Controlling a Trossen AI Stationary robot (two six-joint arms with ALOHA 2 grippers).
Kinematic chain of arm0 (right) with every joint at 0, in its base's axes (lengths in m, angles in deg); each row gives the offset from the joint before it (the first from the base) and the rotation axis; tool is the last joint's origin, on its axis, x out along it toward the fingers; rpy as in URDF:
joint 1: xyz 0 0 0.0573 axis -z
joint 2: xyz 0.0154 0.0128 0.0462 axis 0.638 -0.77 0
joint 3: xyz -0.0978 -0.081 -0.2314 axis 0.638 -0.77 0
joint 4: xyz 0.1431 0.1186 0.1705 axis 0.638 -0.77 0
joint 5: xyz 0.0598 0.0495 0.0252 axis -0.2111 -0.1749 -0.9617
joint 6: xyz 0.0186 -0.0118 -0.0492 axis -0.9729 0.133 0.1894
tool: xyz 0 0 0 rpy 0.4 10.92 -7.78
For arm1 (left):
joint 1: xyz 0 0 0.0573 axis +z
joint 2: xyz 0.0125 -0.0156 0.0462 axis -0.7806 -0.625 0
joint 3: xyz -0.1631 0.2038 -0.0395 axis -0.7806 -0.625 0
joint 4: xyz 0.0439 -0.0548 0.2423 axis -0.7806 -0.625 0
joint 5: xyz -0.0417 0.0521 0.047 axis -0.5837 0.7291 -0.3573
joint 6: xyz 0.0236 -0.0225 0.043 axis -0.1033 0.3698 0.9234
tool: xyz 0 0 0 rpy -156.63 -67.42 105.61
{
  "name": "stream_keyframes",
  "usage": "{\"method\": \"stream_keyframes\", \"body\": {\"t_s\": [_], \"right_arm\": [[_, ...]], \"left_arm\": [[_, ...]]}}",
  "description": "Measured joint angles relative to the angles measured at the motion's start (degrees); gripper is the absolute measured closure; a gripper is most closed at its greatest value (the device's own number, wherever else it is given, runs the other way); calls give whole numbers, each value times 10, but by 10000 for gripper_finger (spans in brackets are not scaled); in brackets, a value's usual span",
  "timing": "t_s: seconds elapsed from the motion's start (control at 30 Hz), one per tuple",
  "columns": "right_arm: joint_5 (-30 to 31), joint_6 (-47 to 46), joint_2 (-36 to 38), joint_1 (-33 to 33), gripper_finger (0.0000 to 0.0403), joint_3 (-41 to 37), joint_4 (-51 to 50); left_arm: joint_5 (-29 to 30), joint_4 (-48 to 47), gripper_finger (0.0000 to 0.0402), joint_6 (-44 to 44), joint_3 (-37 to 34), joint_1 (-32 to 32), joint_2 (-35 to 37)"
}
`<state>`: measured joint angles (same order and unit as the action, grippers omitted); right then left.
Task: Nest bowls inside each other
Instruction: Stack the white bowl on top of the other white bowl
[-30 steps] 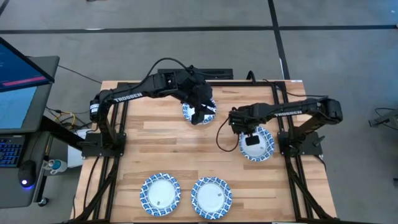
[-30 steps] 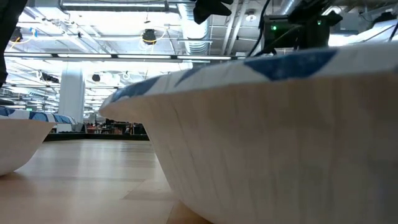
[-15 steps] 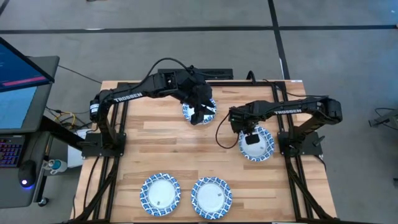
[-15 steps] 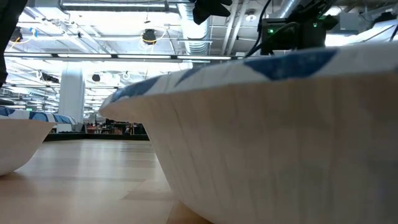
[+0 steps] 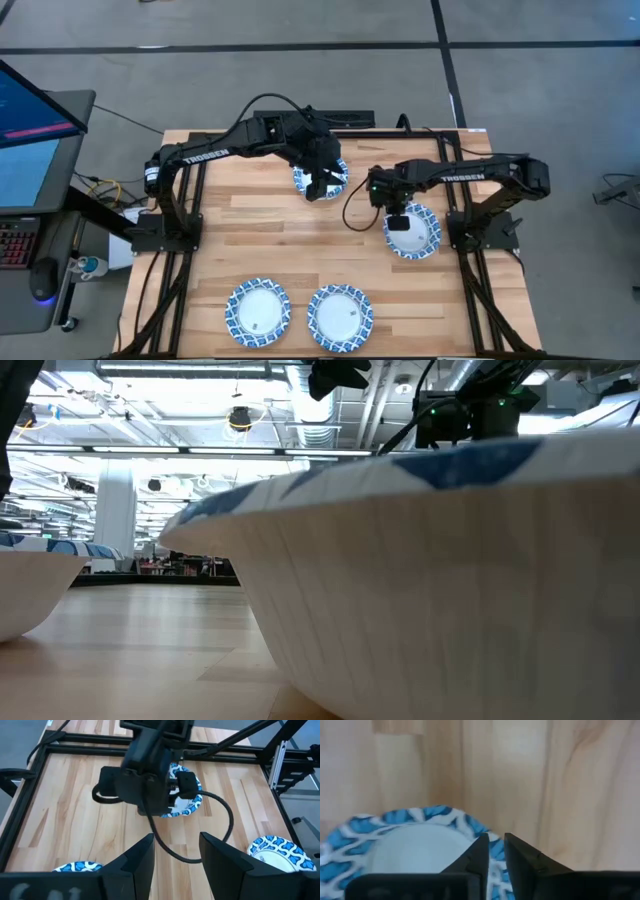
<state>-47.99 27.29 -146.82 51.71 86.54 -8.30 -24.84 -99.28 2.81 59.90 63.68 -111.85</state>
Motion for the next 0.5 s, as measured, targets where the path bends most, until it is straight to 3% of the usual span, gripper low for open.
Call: {"method": "stream_keyframes", "body": {"t_s": [0.33,0.5], "right_arm": [[-10,18,0,3,190,0,-21],[-10,18,0,-11,160,-15,-5]], "left_arm": [[-1,-2,255,0,0,0,0],[-1,-2,255,0,0,0,0]]}}
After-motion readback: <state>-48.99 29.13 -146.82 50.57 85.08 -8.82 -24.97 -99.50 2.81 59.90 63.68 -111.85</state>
